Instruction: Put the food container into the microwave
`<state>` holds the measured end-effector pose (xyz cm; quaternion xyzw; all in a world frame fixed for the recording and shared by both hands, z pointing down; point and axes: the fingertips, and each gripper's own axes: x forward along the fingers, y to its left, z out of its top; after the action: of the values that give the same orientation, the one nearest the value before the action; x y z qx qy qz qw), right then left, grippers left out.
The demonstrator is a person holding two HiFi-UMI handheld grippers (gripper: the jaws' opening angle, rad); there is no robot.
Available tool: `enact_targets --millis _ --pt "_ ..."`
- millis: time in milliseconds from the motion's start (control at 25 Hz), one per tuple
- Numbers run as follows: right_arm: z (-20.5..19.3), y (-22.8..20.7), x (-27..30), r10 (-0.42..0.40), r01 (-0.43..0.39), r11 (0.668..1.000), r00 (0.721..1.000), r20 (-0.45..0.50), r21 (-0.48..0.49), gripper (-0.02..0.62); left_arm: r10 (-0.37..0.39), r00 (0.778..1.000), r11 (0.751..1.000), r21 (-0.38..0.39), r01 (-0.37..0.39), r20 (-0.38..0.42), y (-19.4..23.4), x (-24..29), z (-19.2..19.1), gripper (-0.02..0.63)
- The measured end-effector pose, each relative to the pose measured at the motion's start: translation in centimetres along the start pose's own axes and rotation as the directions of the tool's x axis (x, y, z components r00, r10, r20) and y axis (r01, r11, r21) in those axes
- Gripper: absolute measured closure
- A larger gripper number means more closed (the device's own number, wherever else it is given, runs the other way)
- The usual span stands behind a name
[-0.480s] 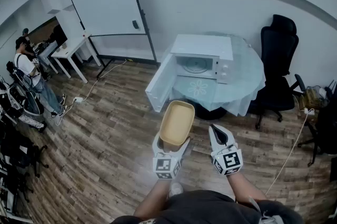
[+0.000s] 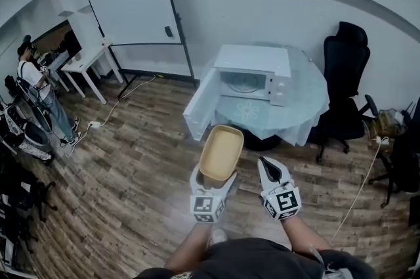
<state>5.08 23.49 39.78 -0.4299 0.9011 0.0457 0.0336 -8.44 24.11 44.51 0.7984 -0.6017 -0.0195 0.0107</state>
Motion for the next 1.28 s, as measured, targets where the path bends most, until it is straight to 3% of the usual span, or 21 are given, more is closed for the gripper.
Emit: enact_targets --millis 360,560,880,1280 --pt "-0.3 2.3 2.9 0.0 0.0 0.999 1.0 0.008 0.04 0.594 -0.049 0.999 0.999 0.024 0.049 0.008 2.8 0.2 0.0 0.086" --pt "-1.3 3.5 3.9 -0.026 0.026 1.0 0.999 -0.028 0.009 0.594 -0.077 0.997 0.996 0.045 0.077 0.006 4.6 0.5 -0.5 0.086" --pt "-2.3 3.5 4.7 -0.104 0.104 0.995 0.993 -0.056 0.007 0.594 -0.13 0.991 0.991 0.043 0.13 -0.006 5.9 0.8 -1.6 0.086" --pt "-3.2 1.5 6.4 -0.128 0.131 0.991 0.989 -0.074 0.025 0.594 -0.136 0.99 0.99 0.026 0.137 -0.026 6.7 3.0 -2.2 0.086"
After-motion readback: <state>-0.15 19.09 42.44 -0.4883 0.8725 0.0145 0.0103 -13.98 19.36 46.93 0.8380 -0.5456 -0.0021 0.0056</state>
